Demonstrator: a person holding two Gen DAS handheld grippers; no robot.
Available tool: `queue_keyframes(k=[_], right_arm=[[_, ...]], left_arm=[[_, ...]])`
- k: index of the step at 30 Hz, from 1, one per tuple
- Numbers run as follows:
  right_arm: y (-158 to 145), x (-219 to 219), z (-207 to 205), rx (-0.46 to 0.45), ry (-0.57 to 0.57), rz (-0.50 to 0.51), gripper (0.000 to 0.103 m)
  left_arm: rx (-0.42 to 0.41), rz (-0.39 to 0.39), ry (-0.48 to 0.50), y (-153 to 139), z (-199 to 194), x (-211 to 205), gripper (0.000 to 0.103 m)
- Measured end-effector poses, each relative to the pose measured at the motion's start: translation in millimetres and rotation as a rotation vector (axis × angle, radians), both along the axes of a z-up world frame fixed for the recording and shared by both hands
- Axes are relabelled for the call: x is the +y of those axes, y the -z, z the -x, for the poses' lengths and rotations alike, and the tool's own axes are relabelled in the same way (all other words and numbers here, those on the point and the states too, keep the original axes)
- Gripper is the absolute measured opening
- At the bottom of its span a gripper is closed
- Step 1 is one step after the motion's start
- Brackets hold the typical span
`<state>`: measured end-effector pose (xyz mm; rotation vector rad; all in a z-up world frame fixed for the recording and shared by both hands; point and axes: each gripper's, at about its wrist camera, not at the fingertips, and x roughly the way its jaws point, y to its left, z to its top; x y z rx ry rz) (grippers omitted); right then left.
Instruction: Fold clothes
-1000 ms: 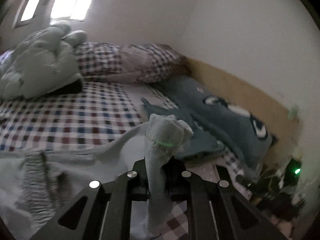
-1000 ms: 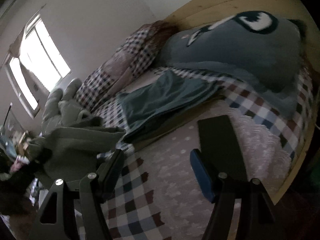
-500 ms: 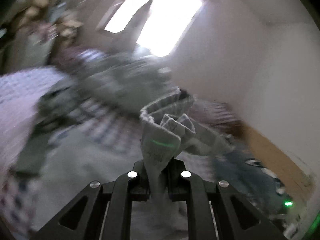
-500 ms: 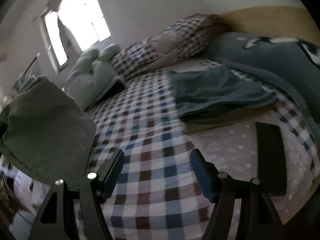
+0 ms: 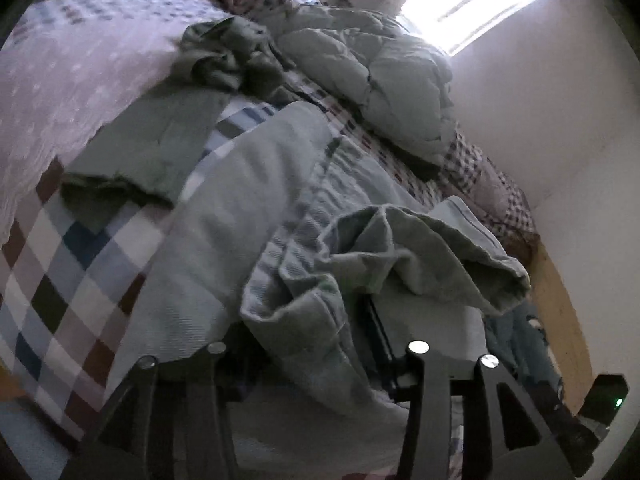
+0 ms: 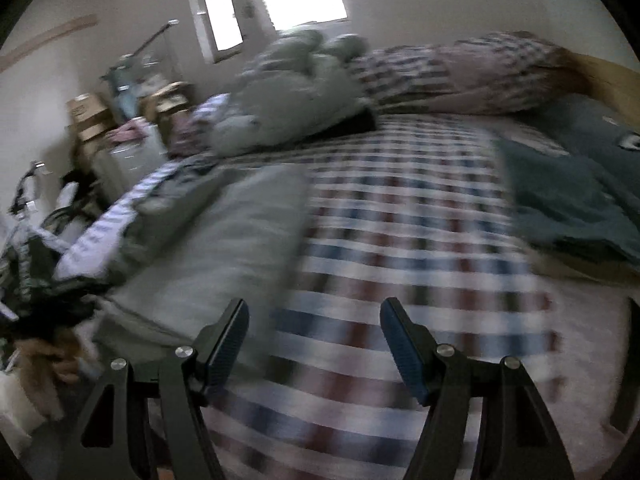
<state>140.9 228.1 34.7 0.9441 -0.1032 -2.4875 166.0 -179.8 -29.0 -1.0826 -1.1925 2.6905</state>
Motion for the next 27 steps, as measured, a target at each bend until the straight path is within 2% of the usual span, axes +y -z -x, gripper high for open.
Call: queue_keyframes(k=[3, 6, 9, 14, 15, 16, 19, 22, 27], right_arm=[[-6, -47, 7, -0.024, -0.118, 0.058, 0.072], [0, -94, 24, -0.073, -0.196, 0.022, 0.072], [8, -138, 44, -0.129, -0.266, -0.020, 0.072], [11, -177, 74, -0.212, -0.322, 0.002, 0.072], [6, -183, 78, -0.214, -0.329, 0.009, 0.069], [-1, -192, 83, -0.210, -0.336, 0.006, 0.062], [-23, -227, 99, -0.173, -0.360, -0.056, 0.053], [-37, -268, 112, -0.157, -0.402, -0.105, 0.052], [-27, -327, 131, -0.188, -0.434, -0.223, 0.052]], left_arm=[[0.005, 0.023, 0.013, -2, -2, -2, 0.051], [0.008, 0.036, 0.035, -5, 1, -2, 0.055], [0.014, -0.011, 0.055, -3, 8, -6, 0.060], [0.023, -0.124, 0.060, 7, 5, -21, 0.060], [0.024, -0.141, 0.059, 8, 4, -25, 0.060], [0.024, -0.157, 0.057, 9, 3, -28, 0.060], [0.022, -0.181, 0.056, 11, 0, -34, 0.060], [0.020, -0.201, 0.062, 12, 0, -38, 0.060], [0.017, -0.249, 0.074, 15, 1, -44, 0.060]])
